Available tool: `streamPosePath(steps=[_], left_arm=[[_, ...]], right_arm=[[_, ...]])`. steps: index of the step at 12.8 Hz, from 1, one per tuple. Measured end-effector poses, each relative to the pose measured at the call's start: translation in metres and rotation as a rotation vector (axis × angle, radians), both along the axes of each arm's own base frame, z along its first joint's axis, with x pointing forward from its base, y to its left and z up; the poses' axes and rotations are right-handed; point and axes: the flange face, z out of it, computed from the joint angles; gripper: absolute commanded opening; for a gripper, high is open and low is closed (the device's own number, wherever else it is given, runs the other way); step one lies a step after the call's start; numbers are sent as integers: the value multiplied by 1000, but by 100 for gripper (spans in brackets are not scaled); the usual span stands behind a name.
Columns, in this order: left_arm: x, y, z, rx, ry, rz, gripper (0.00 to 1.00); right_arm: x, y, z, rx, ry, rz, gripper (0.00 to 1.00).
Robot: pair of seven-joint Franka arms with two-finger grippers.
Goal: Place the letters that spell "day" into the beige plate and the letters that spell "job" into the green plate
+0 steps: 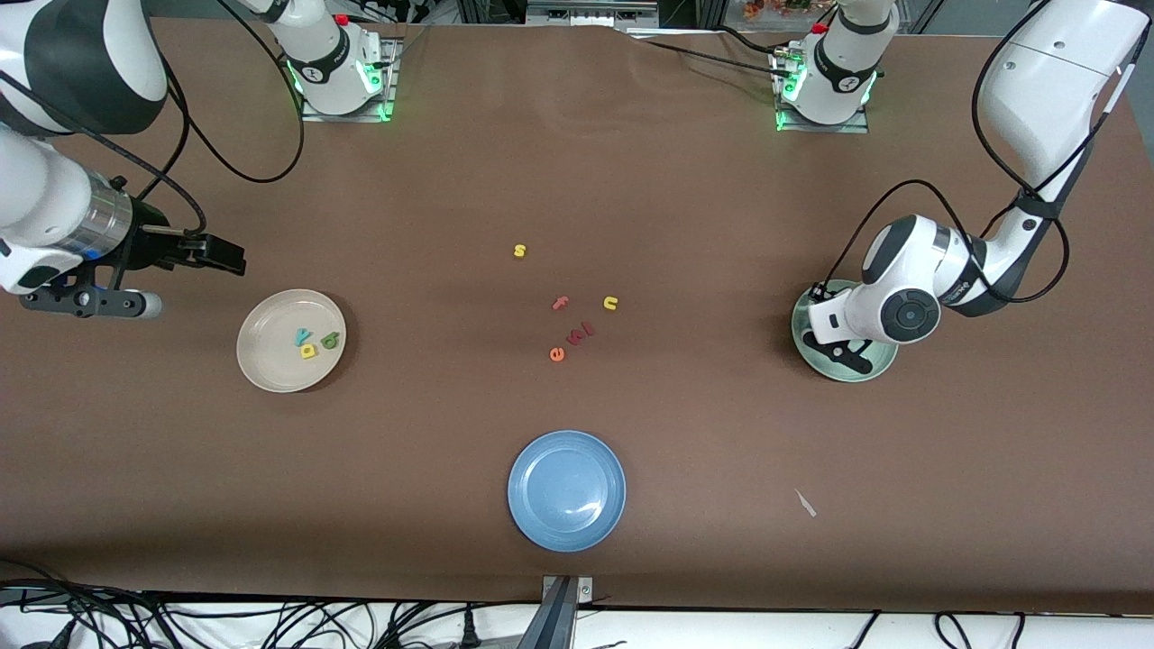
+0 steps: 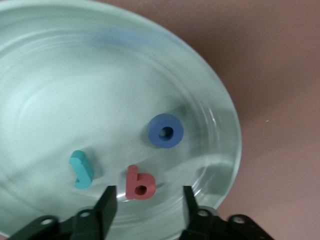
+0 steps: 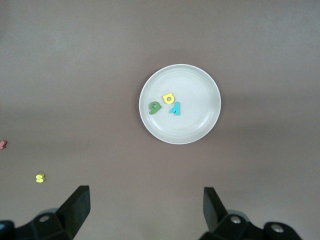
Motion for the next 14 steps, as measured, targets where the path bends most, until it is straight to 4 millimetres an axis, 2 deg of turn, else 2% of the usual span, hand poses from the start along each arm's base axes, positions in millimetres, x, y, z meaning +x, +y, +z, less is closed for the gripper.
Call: streamPosePath(steps=[2, 3, 7, 11, 14], left_arm=[[4, 1, 11, 13, -2, -1, 100], [8, -1, 25, 26, -4, -4, 100], [25, -19, 119, 29, 3, 46, 100], [45, -19, 207, 36, 13, 84, 100], [57, -16, 280, 2, -13, 119, 100]], right_arm=[[1, -14, 1, 0, 1, -17, 100], [1, -22, 1, 0, 1, -27, 100], [1, -34, 3, 0, 2, -46, 100], [1, -49, 4, 1, 1, -64, 100], [1, -62, 4, 12, 0, -11, 100]])
